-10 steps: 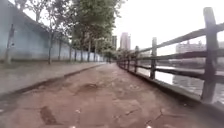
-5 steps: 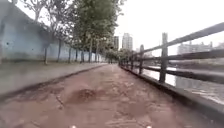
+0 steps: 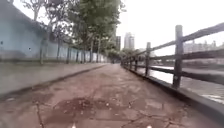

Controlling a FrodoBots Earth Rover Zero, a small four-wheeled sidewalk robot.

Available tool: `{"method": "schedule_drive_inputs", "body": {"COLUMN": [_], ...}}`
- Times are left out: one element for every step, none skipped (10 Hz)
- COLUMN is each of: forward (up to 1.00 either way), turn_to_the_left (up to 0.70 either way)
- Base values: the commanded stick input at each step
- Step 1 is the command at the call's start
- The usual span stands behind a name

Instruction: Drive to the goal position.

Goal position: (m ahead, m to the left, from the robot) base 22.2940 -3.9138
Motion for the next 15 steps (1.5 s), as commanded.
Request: {"method": "schedule_drive_inputs", "body": {"forward": [1.0, 1.0, 1.0, 1.0, 1.0, 1.0, 1.0, 1.0, 1.0, 1.0, 1.0, 1.0, 1.0, 1.0, 1.0], "turn_to_the_left": [0.07, 0.07, 0.07, 0.07, 0.07, 0.07, 0.07, 0.07, 0.07, 0.07, 0.07, 0.07, 0.07, 0.07, 0.07]}}
